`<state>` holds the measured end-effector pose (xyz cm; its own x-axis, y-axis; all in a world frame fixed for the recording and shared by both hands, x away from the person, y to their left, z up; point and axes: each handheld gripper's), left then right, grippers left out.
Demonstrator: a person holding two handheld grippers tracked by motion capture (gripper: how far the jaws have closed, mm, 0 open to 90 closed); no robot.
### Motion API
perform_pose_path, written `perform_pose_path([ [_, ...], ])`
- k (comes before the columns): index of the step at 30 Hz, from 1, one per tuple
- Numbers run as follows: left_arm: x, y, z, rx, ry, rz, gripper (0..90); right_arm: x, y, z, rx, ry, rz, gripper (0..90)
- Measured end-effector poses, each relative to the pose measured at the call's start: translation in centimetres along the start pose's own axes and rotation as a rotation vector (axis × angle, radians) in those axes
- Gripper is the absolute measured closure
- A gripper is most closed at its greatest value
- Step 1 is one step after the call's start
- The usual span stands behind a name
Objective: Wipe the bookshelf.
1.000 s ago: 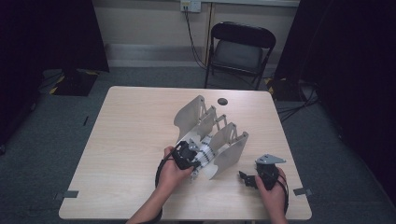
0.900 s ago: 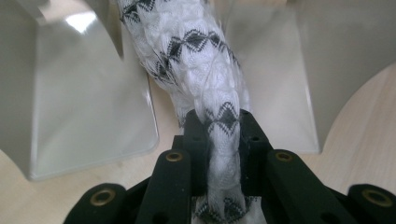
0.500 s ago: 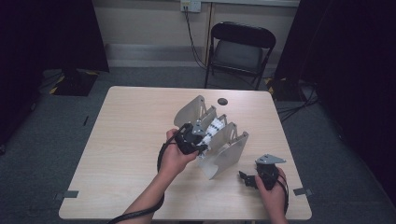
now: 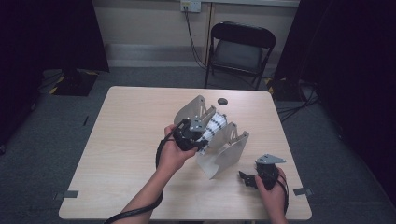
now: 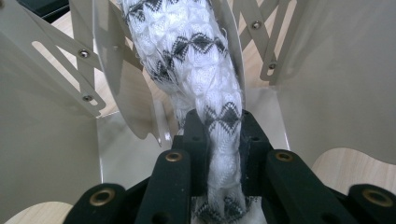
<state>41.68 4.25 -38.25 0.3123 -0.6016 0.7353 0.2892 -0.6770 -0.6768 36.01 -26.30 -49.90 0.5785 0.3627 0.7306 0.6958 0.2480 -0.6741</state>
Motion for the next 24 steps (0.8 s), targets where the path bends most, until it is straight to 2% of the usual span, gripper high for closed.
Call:
perform_pose_path([
  [5, -1.2, 1.1, -0.1, -0.02, -0.01, 0.026, 77.6, 0.0, 0.0, 0.0, 0.0, 0.0, 0.0, 12.3],
  [10, -3.4, 2.9, -0.1, -0.043, -0.043, 0.071, 77.6, 0.0, 0.0, 0.0, 0.001, -0.001, 0.001, 12.3],
  [13, -4.7, 3.9, -0.2, -0.053, -0.079, 0.074, 77.4, 0.0, 0.0, 0.0, 0.001, 0.0, 0.0, 12.3],
  [19, -6.4, 4.7, 0.0, -0.057, -0.116, 0.105, 77.1, 0.0, 0.0, 0.0, 0.002, -0.004, -0.001, 12.3],
  [24, -7.5, 4.6, 0.2, -0.054, -0.141, 0.113, 76.7, 0.0, 0.0, 0.0, 0.002, -0.003, -0.002, 12.3],
])
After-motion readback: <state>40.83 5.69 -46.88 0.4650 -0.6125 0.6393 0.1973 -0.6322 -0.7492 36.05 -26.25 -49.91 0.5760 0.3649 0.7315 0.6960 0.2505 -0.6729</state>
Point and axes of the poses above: each handheld gripper's, and its own axes: y roughly forward along the jaws, x roughly out of its top, z roughly to its left, and after that the axes turned 9 degrees about -x, right-handed
